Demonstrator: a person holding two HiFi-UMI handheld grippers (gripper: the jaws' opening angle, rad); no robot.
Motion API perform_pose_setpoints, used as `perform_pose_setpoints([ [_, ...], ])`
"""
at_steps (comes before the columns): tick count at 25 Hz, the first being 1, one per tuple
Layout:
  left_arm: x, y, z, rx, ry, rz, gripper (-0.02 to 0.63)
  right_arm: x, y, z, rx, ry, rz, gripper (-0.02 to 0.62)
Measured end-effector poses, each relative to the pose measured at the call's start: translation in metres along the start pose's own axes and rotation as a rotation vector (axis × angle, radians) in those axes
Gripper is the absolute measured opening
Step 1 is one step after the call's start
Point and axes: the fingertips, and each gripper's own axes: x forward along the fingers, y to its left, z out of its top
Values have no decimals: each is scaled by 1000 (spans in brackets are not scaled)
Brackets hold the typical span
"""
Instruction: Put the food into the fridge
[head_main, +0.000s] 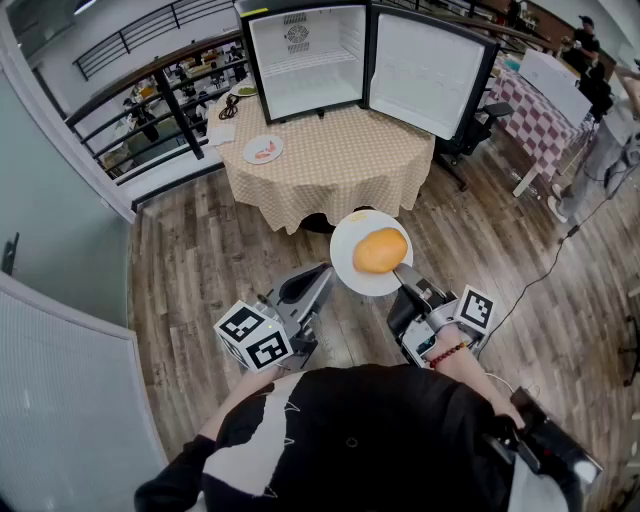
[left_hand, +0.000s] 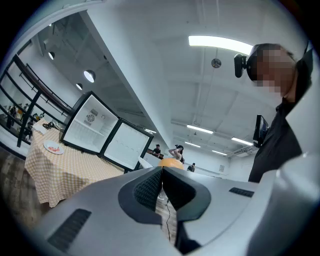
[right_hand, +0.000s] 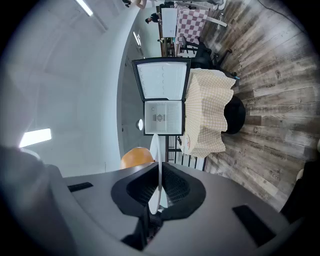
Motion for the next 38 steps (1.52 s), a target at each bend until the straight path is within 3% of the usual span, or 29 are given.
perform_pose_setpoints([
  [13,2,1,-2,-19,1,6,14,0,-1,-3,12,20,-12,23],
  [23,-11,7,4,-5,-21,21,14,7,2,-3,37,-13,49,25],
  [38,-77,68,23,1,-43,48,14,52,-19,-53,65,-57,44,25],
])
